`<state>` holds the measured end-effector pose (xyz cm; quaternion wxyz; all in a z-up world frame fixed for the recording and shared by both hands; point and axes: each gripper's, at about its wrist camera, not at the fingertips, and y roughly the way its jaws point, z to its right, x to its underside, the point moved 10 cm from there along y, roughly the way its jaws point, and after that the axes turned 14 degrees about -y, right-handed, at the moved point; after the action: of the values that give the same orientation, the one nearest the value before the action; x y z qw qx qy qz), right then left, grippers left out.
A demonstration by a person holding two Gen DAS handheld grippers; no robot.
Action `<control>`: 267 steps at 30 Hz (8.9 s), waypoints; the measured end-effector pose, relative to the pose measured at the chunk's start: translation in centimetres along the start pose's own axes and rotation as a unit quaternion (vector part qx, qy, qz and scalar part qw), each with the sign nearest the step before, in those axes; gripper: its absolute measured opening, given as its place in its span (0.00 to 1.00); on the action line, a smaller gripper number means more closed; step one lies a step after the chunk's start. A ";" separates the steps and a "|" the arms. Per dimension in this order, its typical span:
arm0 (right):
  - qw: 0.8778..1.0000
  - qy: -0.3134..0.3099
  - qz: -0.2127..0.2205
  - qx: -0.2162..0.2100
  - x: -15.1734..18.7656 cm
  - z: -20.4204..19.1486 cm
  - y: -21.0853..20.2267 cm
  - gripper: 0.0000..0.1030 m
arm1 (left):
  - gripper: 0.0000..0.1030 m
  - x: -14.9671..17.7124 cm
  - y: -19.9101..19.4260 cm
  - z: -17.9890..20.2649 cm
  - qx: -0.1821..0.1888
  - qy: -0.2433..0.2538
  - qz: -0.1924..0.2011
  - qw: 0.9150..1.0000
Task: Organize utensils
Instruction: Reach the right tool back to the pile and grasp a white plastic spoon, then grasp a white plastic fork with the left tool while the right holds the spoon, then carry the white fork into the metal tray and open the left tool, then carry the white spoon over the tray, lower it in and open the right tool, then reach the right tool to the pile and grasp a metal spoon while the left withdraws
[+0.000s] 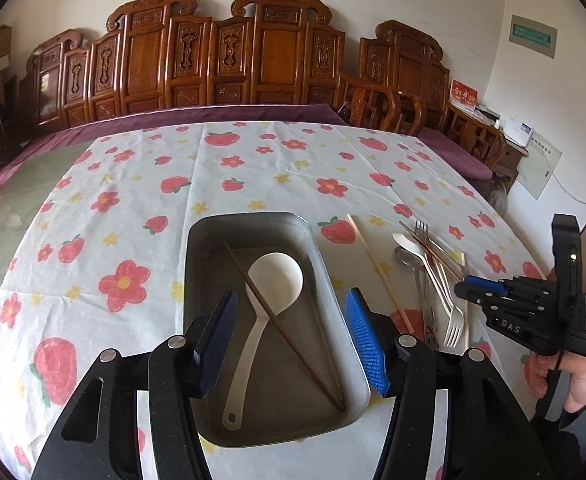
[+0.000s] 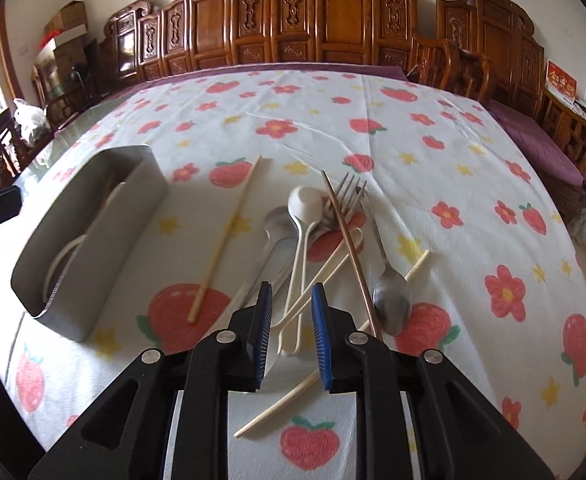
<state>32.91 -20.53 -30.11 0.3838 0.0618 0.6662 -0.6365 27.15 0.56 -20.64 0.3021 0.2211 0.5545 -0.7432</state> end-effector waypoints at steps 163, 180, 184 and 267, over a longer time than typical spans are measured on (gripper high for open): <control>0.993 -0.011 0.076 -0.086 -1.3 -6.4 -6.0 0.08 | 0.04 0.2 -0.1 -5.3 -0.056 -0.005 -0.003 0.998; 0.988 -0.050 0.085 -0.122 -9.0 -15.8 -4.7 0.08 | 0.04 -2.1 -2.2 -8.4 -0.073 -0.030 0.031 0.996; 0.988 -0.051 0.080 -0.123 -9.9 -17.2 -3.6 0.08 | 0.04 -2.4 -2.4 -9.1 -0.076 -0.037 0.034 0.996; 1.000 -0.016 -0.014 -0.014 -0.6 6.3 3.6 0.05 | 0.36 3.8 0.5 6.9 0.007 0.054 0.006 0.998</control>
<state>38.10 -25.31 -31.98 0.3865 0.0370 0.6697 -0.6330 24.85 -6.90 -21.55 0.2746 0.2665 0.5636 -0.7321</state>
